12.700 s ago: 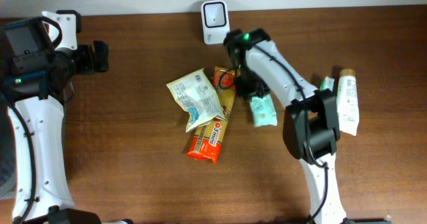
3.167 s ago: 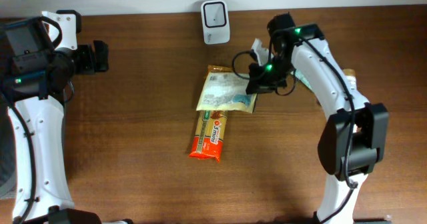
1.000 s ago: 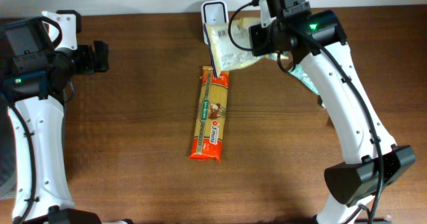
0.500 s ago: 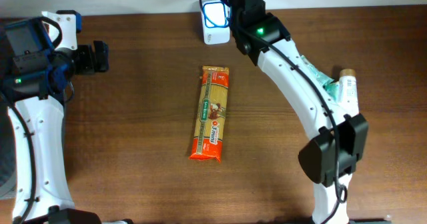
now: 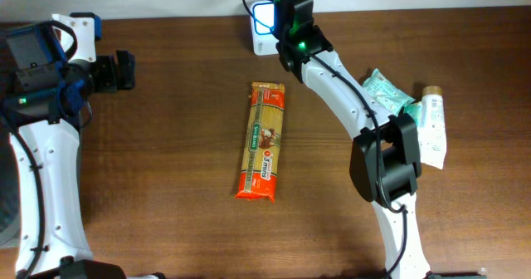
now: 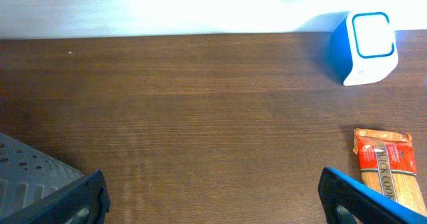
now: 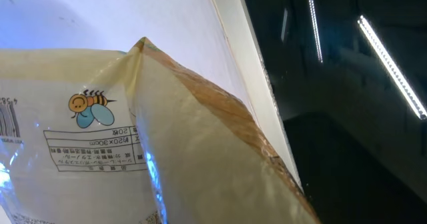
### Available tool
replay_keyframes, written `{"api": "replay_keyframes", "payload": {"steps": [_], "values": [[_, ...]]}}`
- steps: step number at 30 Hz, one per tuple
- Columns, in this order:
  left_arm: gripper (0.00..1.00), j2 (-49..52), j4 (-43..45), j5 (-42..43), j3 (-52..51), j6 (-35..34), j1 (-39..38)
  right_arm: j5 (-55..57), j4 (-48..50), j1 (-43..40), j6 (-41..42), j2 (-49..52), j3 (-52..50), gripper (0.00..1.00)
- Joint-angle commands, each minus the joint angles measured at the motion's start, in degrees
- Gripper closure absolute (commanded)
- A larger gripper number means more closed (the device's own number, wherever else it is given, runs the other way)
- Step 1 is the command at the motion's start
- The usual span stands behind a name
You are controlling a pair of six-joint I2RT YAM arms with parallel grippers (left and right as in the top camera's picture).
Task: Scan the item barcode
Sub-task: 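Lift the white pouch and hold it at the barcode scanner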
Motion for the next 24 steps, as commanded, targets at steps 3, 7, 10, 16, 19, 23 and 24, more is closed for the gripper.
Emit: {"api": "replay_keyframes", "payload": {"steps": [3,7,10,16,19,23,24], "values": [[0.01,-0.7,-0.07,0.63,0.2,-0.52,0.2,-2.86,3.85,-1.18,0.22,3.48,0.98,0.96],[0.01,-0.7,-0.07,0.63,0.2,-0.52,0.17,-5.6,6.1,-1.16,-7.96,6.4,0.98,0.96],[0.01,-0.7,-0.04,0.63,0.22,-0.52,0.2,-5.88,7.28,-1.29,-8.55,7.45,0.98,0.96],[0.01,-0.7,-0.07,0.66,0.2,-0.52,0.17,-5.79,12.41,-1.6,-10.8,11.26,0.98,0.96],[0.01,-0.7,-0.07,0.63,0.2,-0.52,0.2,-5.73,13.6,-1.68,-11.17,11.45,0.98,0.96],[0.01,-0.7,-0.07,0.63,0.22,-0.52,0.2,-5.42,12.26,-2.99,-11.8,11.45,0.98,0.96],[0.01,-0.7,-0.04,0.63,0.2,-0.52,0.2,-5.42,12.26,-3.06,-11.78,11.45,0.98,0.96]]}}
